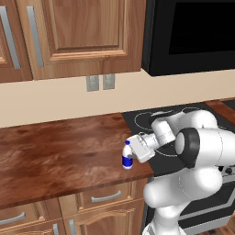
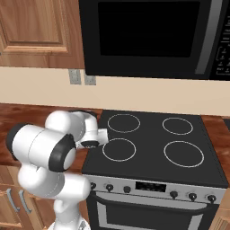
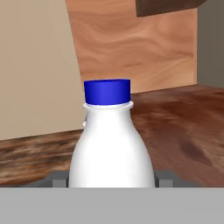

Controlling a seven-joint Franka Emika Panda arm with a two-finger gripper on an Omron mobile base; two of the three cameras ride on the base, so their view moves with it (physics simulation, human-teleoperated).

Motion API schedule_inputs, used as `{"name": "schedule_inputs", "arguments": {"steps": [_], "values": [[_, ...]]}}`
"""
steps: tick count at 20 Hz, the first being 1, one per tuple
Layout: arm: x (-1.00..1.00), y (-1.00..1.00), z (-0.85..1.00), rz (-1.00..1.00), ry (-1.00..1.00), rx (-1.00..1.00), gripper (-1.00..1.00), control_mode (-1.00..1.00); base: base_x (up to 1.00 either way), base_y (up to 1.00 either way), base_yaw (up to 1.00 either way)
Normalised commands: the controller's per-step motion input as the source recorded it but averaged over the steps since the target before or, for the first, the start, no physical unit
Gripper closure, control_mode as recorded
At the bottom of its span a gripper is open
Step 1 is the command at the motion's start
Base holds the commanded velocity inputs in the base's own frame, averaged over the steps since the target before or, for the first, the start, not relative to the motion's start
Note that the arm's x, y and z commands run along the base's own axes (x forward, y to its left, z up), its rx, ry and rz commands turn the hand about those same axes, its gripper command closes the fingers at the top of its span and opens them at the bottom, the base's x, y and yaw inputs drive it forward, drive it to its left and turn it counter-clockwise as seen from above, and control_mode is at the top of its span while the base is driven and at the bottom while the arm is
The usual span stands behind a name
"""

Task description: Place the drinks on the dining counter in a tight cluster.

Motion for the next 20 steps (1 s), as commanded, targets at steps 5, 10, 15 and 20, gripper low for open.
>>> {"name": "schedule_inputs", "arguments": {"steps": [5, 10, 15, 20], "values": [[-0.27, 0.0, 0.38, 0.0, -0.03, 0.0, 1.0, -1.0, 0.0, 0.0, 0.0], [-0.3, 0.0, 0.48, 0.0, 0.0, 0.0, 1.0, -1.0, 0.0, 0.0, 0.0], [-0.23, 0.0, 0.43, 0.0, -0.01, 0.0, 1.0, -1.0, 0.0, 0.0, 0.0], [-0.18, 0.01, 0.38, 0.0, -0.01, 0.0, 1.0, -1.0, 0.0, 0.0, 0.0]]}}
